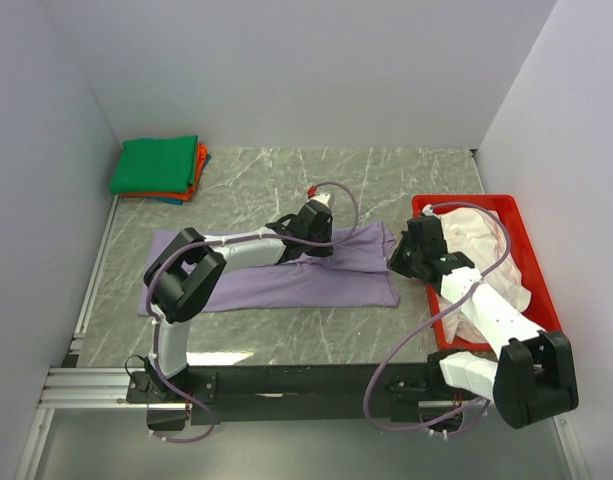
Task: Fold and stack the t-shirts
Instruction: Fold the tshirt
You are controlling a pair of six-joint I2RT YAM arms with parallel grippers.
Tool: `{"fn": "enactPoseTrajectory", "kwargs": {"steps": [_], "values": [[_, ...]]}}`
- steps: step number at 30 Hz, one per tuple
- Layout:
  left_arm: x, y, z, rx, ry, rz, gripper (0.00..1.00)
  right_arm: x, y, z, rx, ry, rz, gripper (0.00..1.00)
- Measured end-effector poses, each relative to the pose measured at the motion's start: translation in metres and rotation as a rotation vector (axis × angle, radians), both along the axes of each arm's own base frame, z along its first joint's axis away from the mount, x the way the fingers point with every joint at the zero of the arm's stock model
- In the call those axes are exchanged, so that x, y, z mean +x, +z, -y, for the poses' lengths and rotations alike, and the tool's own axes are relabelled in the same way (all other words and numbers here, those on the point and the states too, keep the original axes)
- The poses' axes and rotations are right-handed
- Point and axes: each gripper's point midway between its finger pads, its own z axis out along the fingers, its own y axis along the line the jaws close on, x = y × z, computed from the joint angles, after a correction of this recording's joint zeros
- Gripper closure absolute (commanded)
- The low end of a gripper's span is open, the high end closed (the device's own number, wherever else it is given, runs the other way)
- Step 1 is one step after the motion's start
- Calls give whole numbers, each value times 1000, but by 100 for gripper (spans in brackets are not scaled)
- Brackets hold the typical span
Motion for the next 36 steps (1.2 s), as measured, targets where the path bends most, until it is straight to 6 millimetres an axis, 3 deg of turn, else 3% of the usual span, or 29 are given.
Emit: {"fn": "enactPoseTrajectory", "kwargs": {"steps": [7, 14, 36], "values": [[-3, 3, -2, -9, 0, 8, 98, -18, 10, -5, -25, 31, 1, 100], [-8, 0, -8, -4, 3, 0, 98, -33, 19, -24, -30, 90, 6, 100], [-20, 3, -21, -13, 23, -4, 98, -56, 43, -68, -22, 188, 16, 100]]}}
